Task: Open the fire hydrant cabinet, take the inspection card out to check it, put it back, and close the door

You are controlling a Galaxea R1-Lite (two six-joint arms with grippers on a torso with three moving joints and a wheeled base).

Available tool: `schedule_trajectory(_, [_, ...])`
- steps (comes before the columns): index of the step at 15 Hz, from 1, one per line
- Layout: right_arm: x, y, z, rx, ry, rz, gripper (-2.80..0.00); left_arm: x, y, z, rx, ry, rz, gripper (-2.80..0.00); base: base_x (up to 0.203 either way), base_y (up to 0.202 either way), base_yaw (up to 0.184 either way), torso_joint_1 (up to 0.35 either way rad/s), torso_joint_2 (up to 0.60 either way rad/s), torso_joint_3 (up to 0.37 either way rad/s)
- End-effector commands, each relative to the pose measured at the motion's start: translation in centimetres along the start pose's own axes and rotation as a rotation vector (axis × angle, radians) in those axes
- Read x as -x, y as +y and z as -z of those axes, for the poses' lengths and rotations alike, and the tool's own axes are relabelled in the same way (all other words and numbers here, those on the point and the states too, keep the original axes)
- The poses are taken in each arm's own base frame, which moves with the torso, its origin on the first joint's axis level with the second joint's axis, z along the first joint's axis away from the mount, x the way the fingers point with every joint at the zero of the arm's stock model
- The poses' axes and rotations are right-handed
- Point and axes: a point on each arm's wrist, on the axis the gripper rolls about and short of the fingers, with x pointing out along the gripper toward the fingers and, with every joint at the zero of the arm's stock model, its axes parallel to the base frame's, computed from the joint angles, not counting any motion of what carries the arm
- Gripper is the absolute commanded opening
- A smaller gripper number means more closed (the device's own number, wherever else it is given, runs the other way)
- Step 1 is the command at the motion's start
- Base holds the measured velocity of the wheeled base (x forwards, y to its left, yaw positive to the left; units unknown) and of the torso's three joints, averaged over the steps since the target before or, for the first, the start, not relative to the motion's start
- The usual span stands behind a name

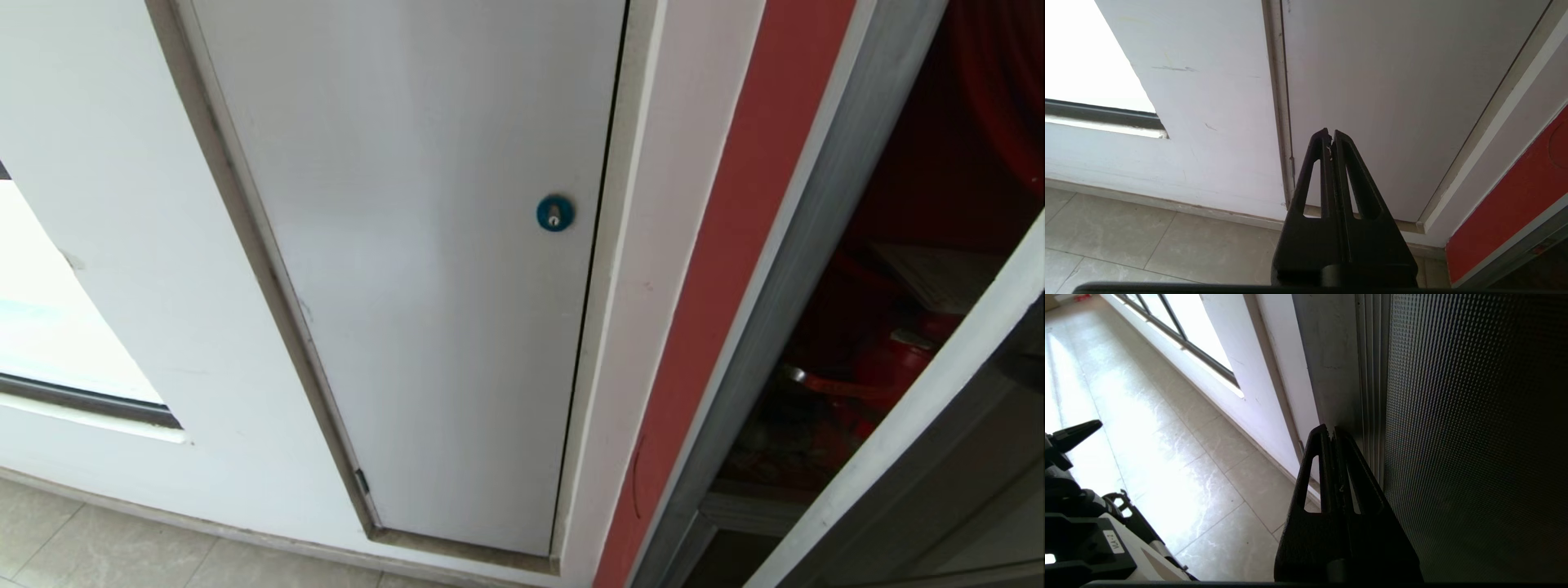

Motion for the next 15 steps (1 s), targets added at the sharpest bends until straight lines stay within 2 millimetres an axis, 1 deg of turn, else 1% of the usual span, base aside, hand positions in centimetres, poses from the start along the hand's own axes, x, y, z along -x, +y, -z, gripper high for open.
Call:
schedule_trajectory(1, [-0.9, -0.7, -0.2, -0.008, 0.009, 0.006, -2.80, 0.0, 0.0, 0.0, 0.000, 0.001, 0.000, -2.80, 0.000, 0.000, 0.000, 0.000, 0.00, 0.000])
schedule_trajectory(7, [-2.7, -2.3, -0.4, -0.010, 0.007, 0.050, -2.80, 0.0, 0.0, 0.0, 0.000, 0.001, 0.000, -2.80, 0.000, 0.000, 0.000, 0.000, 0.00, 0.000])
schedule_trajectory(15, [-6.0, -5.0, -0.2, -0.041, 0.047, 0.088, -2.80, 0.0, 0.0, 0.0, 0.000, 0.001, -0.001, -2.80, 0.000, 0.000, 0.000, 0.000, 0.00, 0.000])
